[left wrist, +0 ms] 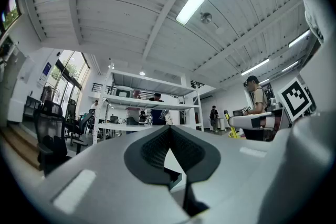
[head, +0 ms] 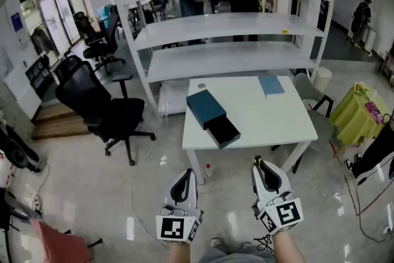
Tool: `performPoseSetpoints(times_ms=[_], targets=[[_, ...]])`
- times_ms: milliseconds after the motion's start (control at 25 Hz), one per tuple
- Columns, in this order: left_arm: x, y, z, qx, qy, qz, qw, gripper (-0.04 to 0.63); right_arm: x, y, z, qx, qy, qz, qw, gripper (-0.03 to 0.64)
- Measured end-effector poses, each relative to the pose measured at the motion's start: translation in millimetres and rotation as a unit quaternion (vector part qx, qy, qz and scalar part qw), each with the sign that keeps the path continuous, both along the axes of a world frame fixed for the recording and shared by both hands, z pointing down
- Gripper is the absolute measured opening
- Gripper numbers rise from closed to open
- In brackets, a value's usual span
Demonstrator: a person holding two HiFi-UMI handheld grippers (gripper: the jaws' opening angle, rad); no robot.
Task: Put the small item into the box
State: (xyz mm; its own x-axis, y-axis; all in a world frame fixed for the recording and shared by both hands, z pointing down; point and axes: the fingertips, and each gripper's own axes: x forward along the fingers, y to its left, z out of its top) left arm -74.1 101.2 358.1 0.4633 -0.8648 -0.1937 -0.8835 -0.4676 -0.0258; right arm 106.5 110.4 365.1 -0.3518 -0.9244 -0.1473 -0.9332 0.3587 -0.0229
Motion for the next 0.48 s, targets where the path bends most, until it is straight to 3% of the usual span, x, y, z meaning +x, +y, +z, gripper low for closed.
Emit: performPoseSetpoints(times_ms=[480], targets=[[-9.7,-15.9,-0.4,-0.004,0.002,0.009,1.0,0.011,-8.9,-14.9,1.0,-0.005,0.0,0.007,1.0,0.066]])
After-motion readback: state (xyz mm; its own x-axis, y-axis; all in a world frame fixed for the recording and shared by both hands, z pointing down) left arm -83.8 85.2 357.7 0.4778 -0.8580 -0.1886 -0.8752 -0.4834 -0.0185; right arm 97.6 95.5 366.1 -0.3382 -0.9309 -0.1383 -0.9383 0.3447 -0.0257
